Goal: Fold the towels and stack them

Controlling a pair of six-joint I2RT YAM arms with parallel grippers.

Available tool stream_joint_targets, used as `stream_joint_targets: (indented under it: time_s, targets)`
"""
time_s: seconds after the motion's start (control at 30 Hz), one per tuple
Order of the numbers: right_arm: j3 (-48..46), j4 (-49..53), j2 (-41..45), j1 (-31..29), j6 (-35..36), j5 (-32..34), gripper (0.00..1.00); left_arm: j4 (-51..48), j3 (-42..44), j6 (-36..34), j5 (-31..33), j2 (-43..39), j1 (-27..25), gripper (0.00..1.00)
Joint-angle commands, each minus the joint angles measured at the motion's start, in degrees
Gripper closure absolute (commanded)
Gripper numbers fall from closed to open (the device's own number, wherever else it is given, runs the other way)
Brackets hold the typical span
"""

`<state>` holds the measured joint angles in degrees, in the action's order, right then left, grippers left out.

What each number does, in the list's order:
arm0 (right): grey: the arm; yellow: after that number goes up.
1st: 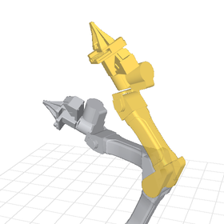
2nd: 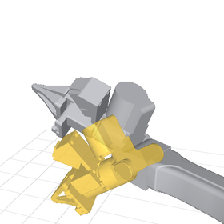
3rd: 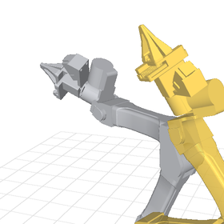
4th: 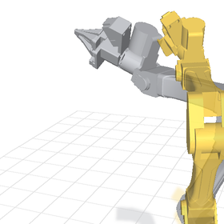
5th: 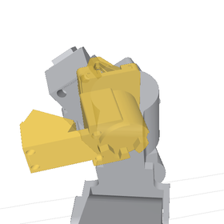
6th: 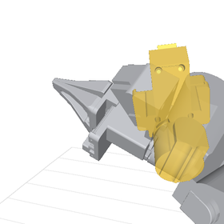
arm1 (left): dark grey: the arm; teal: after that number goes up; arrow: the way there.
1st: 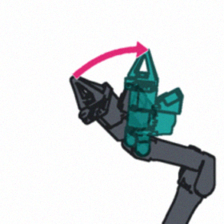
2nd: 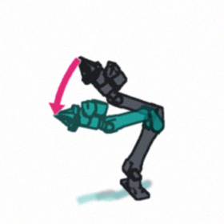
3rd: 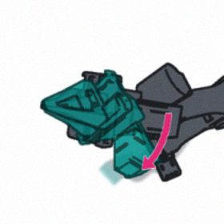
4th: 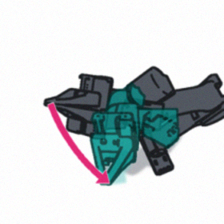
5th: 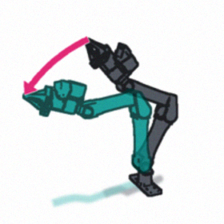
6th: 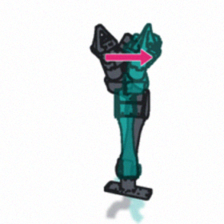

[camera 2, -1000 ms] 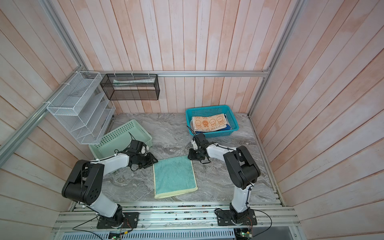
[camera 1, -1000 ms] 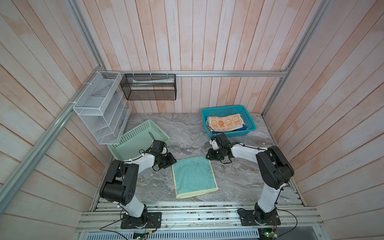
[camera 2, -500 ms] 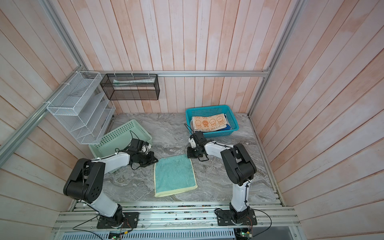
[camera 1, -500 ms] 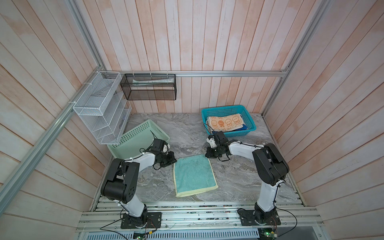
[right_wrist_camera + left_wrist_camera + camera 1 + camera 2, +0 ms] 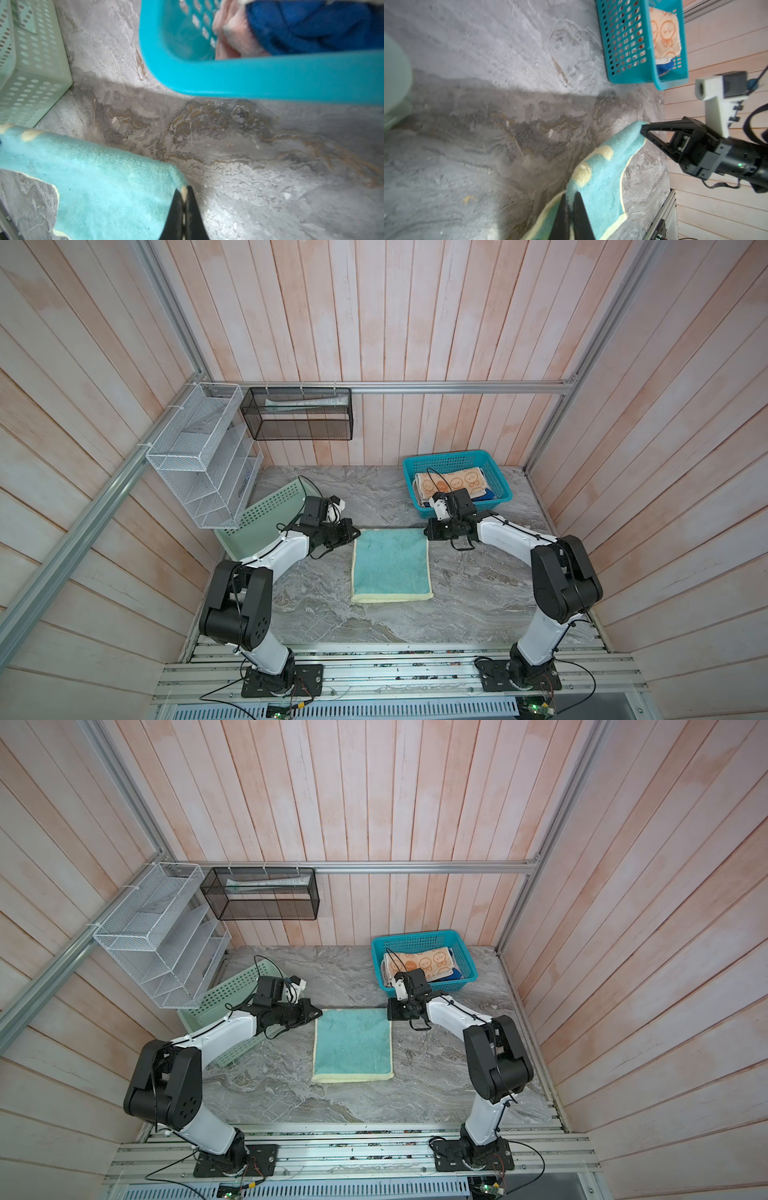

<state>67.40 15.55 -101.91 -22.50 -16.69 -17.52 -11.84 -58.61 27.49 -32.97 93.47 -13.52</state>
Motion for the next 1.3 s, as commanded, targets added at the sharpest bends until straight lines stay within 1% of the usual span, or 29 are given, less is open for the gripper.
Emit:
stream_joint_targets:
  time_s: [0.0, 0.13, 0.23, 0.47, 0.57, 0.7, 0.73, 0.8, 0.87, 0.97, 1.03, 1.13, 1.2, 1.27]
  targets:
    - [3.2, 3.3, 0.7, 1.3, 3.7, 1.5, 1.00, 1.3, -3.6, -2.0, -0.8, 1.6, 0.3, 1.00]
    - [4.3, 4.0, 1.4, 1.8, 4.9, 2.1, 1.00, 1.9, -5.5, -2.5, -1.0, 2.4, 0.2, 1.00]
    - [2.9, 3.0, 2.1, 1.8, 5.0, 2.2, 1.00, 3.3, -4.6, -2.4, -1.5, 2.5, 0.2, 1.00]
    - [-1.3, 0.8, 3.3, 1.7, 3.6, 0.3, 1.00, 6.1, 0.5, -2.4, -2.5, 2.2, 0.2, 1.00]
    - [-3.6, -0.5, 5.2, 1.5, 2.6, -0.6, 1.00, 6.7, 2.9, -2.8, -2.8, 1.4, 0.2, 1.00]
    - [-8.5, -1.6, 9.0, -0.2, 0.5, -1.6, 1.00, 7.3, 7.5, -3.0, -1.9, -0.6, 0.2, 0.99]
    - [-10.5, -2.1, 10.1, -1.1, -0.1, -2.2, 0.99, 7.3, 9.1, -2.9, -1.2, -1.3, 0.2, 0.94]
    - [-14.4, -2.7, 12.7, -3.1, -1.3, -2.8, 0.86, 7.3, 12.2, -2.6, 0.4, -2.9, 0.3, 0.86]
    - [-17.8, -2.4, 15.4, -5.3, -2.5, -3.5, 0.75, 7.0, 15.3, -2.2, 1.7, -4.5, 0.3, 0.73]
    - [-21.1, -1.4, 19.4, -6.5, -4.5, -5.0, 0.62, 6.3, 18.1, -1.5, 3.0, -6.4, 0.3, 0.66]
    - [-22.4, -0.9, 21.8, -6.5, -5.7, -5.4, 0.59, 5.8, 19.0, -1.1, 3.6, -7.3, 0.3, 0.66]
    - [-23.1, -0.2, 23.8, -6.4, -7.7, -3.9, 0.58, 5.2, 19.1, -0.3, 3.8, -7.8, 0.4, 0.66]
    - [-23.0, 0.4, 23.4, -6.3, -9.4, -2.3, 0.58, 5.2, 18.8, 0.2, 3.6, -7.8, 0.4, 0.66]
    - [-22.2, 0.9, 21.5, -6.0, -10.1, -2.6, 0.58, 5.0, 18.3, 0.9, 3.4, -7.7, 0.4, 0.66]
